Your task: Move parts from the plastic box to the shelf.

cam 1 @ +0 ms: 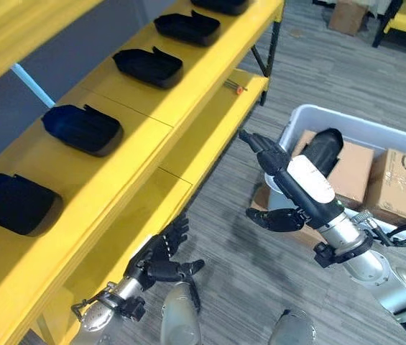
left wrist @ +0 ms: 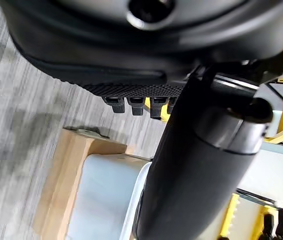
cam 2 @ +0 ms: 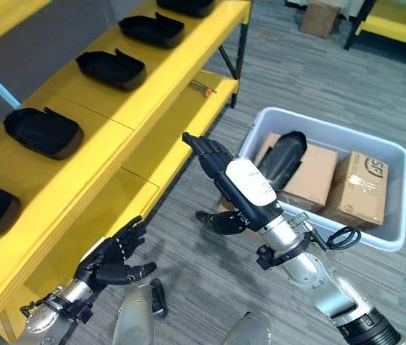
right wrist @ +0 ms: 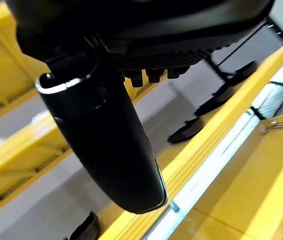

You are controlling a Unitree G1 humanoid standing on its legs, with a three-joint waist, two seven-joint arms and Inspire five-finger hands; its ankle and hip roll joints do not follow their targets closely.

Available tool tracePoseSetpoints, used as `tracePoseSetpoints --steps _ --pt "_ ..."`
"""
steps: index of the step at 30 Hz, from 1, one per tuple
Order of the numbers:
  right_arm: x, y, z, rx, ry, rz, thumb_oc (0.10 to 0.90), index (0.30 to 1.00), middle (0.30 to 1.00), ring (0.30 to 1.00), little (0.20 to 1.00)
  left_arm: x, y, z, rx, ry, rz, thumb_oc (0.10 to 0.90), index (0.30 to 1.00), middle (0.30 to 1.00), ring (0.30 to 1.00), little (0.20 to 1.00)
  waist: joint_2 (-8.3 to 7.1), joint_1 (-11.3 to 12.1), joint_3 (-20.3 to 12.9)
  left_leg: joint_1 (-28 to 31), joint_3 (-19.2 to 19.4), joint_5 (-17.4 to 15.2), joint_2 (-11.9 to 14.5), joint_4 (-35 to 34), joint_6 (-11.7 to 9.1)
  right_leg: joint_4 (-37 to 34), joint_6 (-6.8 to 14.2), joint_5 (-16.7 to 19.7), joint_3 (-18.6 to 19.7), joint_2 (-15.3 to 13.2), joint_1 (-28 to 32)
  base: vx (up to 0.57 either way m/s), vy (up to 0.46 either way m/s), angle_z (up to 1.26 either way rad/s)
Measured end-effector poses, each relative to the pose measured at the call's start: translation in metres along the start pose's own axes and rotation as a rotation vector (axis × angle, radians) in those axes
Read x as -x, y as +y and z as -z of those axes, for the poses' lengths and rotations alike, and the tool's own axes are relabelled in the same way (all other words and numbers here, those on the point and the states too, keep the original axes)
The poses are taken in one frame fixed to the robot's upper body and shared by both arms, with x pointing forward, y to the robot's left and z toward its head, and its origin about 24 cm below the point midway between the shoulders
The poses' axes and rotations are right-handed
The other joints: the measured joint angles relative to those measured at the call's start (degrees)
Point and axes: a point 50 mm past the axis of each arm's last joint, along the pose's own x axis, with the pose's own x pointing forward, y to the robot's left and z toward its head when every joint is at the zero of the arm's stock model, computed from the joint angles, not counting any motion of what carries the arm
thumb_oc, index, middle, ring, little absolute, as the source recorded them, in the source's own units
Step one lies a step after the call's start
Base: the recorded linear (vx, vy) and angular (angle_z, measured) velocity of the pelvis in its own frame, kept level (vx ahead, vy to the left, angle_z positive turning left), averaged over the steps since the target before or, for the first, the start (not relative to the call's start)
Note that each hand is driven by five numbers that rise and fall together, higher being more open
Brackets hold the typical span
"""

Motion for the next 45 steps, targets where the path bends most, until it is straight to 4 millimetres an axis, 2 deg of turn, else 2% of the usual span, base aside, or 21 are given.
tracePoseSetpoints --steps 1,2,3,4,6,7,8,9,12,14,15,16,17,18,19,20,23,26,32,35,45 --pt "-0.004 0.005 -0.003 -0.011 -0.016 -0.027 0.9 1.0 1.0 1.0 1.0 0.002 0.004 0.0 -0.011 0.012 -0.011 0.9 1.0 1.0 1.0 1.0 -0.29 0.2 -0.1 0.6 0.4 0.0 0.3 -0.7 0.6 6.4 1.0 -0.3 1.3 0.2 -3.3 0.08 -0.027 -0.1" --pt "-0.004 0.007 -0.004 -0.018 -0.024 -0.041 0.9 1.0 1.0 1.0 1.0 0.004 0.005 0.0 -0.016 0.022 -0.015 0.9 1.0 1.0 1.0 1.0 -0.37 0.3 -0.1 1.0 0.4 0.3 0.2 -1.5 0.7 9.8 0.9 -3.2 1.2 1.4 -4.6 0.03 -0.167 -0.1" --pt "-0.005 0.01 -0.008 -0.027 -0.04 -0.069 0.9 1.0 1.0 1.0 1.0 0.007 0.008 0.0 -0.021 0.025 -0.027 0.9 1.0 1.0 1.0 1.0 -0.77 0.6 -0.3 2.6 1.0 1.4 -0.5 -4.1 1.0 11.2 -1.0 -8.6 -0.1 5.4 -4.9 -0.06 -0.255 -0.07" --pt "-0.005 0.01 -0.012 -0.026 -0.056 -0.078 0.9 1.0 1.0 1.0 1.0 0.01 0.009 0.0 -0.018 0.025 -0.04 0.9 1.0 1.0 1.0 1.0 -1.48 0.7 -0.6 3.6 1.4 2.2 -1.4 -6.5 1.2 8.5 -2.5 -11.7 -2.4 8.1 -4.4 -0.1 -0.278 -0.12" --pt "-0.006 0.005 -0.015 -0.01 -0.093 -0.061 0.9 1.0 1.0 1.0 1.0 0.008 0.008 0.0 -0.014 0.015 -0.054 0.9 1.0 1.0 1.0 1.0 -1.68 -0.1 -0.8 3.2 1.5 2.8 -2.2 -8.7 2.2 -0.8 -4.8 -14.1 -6.0 11.6 -4.1 -0.14 -0.334 0.01" --pt "-0.006 0.002 -0.015 0.001 -0.098 -0.044 0.9 1.0 1.0 1.0 1.0 0.003 0.006 -0.001 -0.011 0.005 -0.056 0.9 1.0 1.0 1.0 1.0 -1.41 -0.9 -0.7 2.0 1.1 2.8 -2.2 -8.8 2.2 -5.9 -4.2 -13.7 -5.8 12.2 -5.3 -0.11 -0.465 0.13" --pt "-0.006 0.001 -0.015 0.016 -0.098 -0.034 0.9 1.0 1.0 1.0 1.0 -0.001 0.004 -0.002 -0.014 -0.002 -0.048 0.9 1.0 1.0 1.0 1.0 -1.36 -1.3 -0.7 1.0 0.8 2.9 -2.2 -8.8 2.0 -8.7 -3.3 -13.1 -5.2 12.0 -6.1 -0.04 -0.536 0.32" --pt "-0.005 0.001 -0.014 0.028 -0.094 -0.023 0.9 1.0 1.0 1.0 1.0 -0.011 0.0 -0.006 -0.024 -0.017 -0.027 0.9 1.0 1.0 1.0 1.0 -1.35 -2.9 -0.6 -1.1 -0.3 3.2 -1.7 -8.6 2.4 -15.8 -1.0 -10.7 -2.6 11.3 -7.3 0.03 -0.37 0.38" --pt "-0.005 0.006 -0.013 0.037 -0.084 -0.012 0.9 1.0 1.0 1.0 1.0 -0.032 -0.008 -0.016 -0.05 -0.048 0.004 0.9 1.0 1.0 1.0 1.0 -1.36 -3.6 1.8 -2.5 -2.0 3.8 -0.7 -8.4 3.3 -21.1 -0.3 -4.3 -0.4 8.4 -7.7 0.19 -0.334 0.31" --pt "-0.002 0.011 -0.013 0.024 -0.071 -0.02 0.9 1.0 1.0 1.0 1.0 -0.033 -0.006 -0.019 -0.061 -0.057 0.004 0.9 1.0 1.0 1.0 1.0 -2.16 -3.5 2.6 -2.3 -2.3 4.5 -0.2 -8.3 2.2 -25.0 -0.1 -3.5 -3.1 6.9 -2.8 0.2 -0.269 0.3" --pt "-0.001 0.01 -0.012 0.037 -0.068 -0.028 0.9 1.0 1.0 1.0 1.0 -0.031 -0.004 -0.018 -0.061 -0.053 -0.008 0.9 1.0 1.0 1.0 1.0 -2.26 -3.4 3.2 -1.9 -1.5 5.0 0.6 -8.0 0.8 -26.8 0.2 -0.4 -6.0 6.8 -0.8 0.21 -0.217 0.31" --pt "-0.002 0.01 -0.011 0.057 -0.066 -0.031 0.9 1.0 1.0 1.0 1.0 -0.028 -0.002 -0.017 -0.06 -0.048 -0.017 0.9 1.0 1.0 1.0 1.0 -2.32 -3.5 3.7 -1.8 -0.8 4.1 1.8 -5.7 -0.1 -25.7 0.1 0.5 -7.5 6.2 -0.8 0.14 -0.137 0.12" --pt "-0.002 0.009 -0.01 0.072 -0.061 -0.038 0.9 1.0 1.0 1.0 1.0 -0.024 -0.003 -0.013 -0.052 -0.034 -0.02 0.9 1.0 1.0 1.0 1.0 -2.26 -3.6 4.0 -2.5 0.0 1.3 2.6 1.1 -0.6 -24.0 -0.3 1.0 -8.5 5.8 -0.9 0.21 -0.183 -0.09" --pt "0.0 0.007 -0.007 0.1 -0.044 -0.059 0.9 1.0 1.0 1.0 1.0 -0.015 -0.005 -0.002 -0.028 0.001 -0.022 0.9 1.0 1.0 1.0 1.0 -1.04 -3.6 3.7 -0.9 1.7 -3.1 3.5 6.8 -0.2 -21.9 -0.8 1.3 -8.9 5.8 -0.7 0.15 -0.11 -0.2" --pt "0.0 0.005 -0.006 0.114 -0.037 -0.07 0.9 1.0 1.0 1.0 1.0 -0.01 -0.007 0.002 -0.017 0.015 -0.018 0.9 1.0 1.0 1.0 1.0 -0.42 -3.7 3.5 1.6 2.8 -6.2 3.5 4.7 -0.9 -20.7 -0.9 1.3 -9.8 5.9 -0.6 0.2 -0.154 -0.2" --pt "0.0 0.004 -0.004 0.121 -0.017 -0.07 0.9 1.0 1.0 1.0 1.0 -0.005 -0.004 0.003 -0.022 0.028 -0.016 0.9 1.0 1.0 1.0 1.0 -1.45 -3.5 3.9 3.2 3.4 -7.0 3.3 3.1 -1.9 -18.7 -1.4 1.2 -10.0 5.0 -0.9 0.13 -0.097 -0.05" --pt "-0.004 -0.001 -0.002 0.147 0.007 -0.068 0.9 1.0 1.0 1.0 1.0 0.004 -0.003 0.006 -0.004 0.034 -0.031 0.9 1.0 1.0 1.0 1.0 -1.61 -3.3 3.8 3.7 3.6 -5.1 3.2 1.5 -2.8 -16.4 -3.5 0.4 -10.6 4.9 -1.3 0.16 -0.104 0.09" --pt "-0.005 -0.005 0.003 0.161 0.058 -0.057 0.9 1.0 1.0 1.0 1.0 0.007 -0.001 0.006 -0.001 0.031 -0.045 0.9 1.0 1.0 1.0 1.0 -1.45 -3.3 3.7 4.8 3.9 -4.6 3.1 0.5 -3.2 -15.0 -4.0 -0.4 -10.8 4.6 -1.3 0.14 -0.072 0.0" --pt "0.003 -0.015 0.014 0.194 0.158 -0.005 0.9 1.0 1.0 1.0 1.0 0.003 0.0 0.0 -0.009 0.007 -0.025 0.9 1.0 1.0 1.0 1.0 -1.57 -4.0 3.6 8.1 6.1 -4.5 2.7 -1.1 -3.4 -15.1 -4.0 -0.5 -9.9 4.2 -0.7 0.1 -0.029 -0.15" --pt "0.008 -0.022 0.017 0.284 0.175 0.046 0.9 1.0 1.0 1.0 1.0 0.006 0.003 0.001 -0.009 0.009 -0.044 0.9 1.0 1.0 1.0 1.0 -1.81 -5.1 2.5 8.7 7.0 -4.6 2.7 -1.4 -3.5 -15.3 -4.1 -0.4 -9.7 4.1 -1.0 0.08 -0.019 -0.15" --pt "0.019 -0.045 0.027 0.376 0.273 0.229 0.9 1.0 1.0 1.0 1.0 0.005 -0.002 -0.005 -0.016 0.0 -0.026 0.9 1.0 1.0 1.0 1.0 -2.47 -6.4 -1.9 10.4 8.9 -5.0 3.5 -1.3 -4.3 -15.1 -4.4 -0.5 -8.1 4.8 -1.8 0.12 -0.049 -0.11"
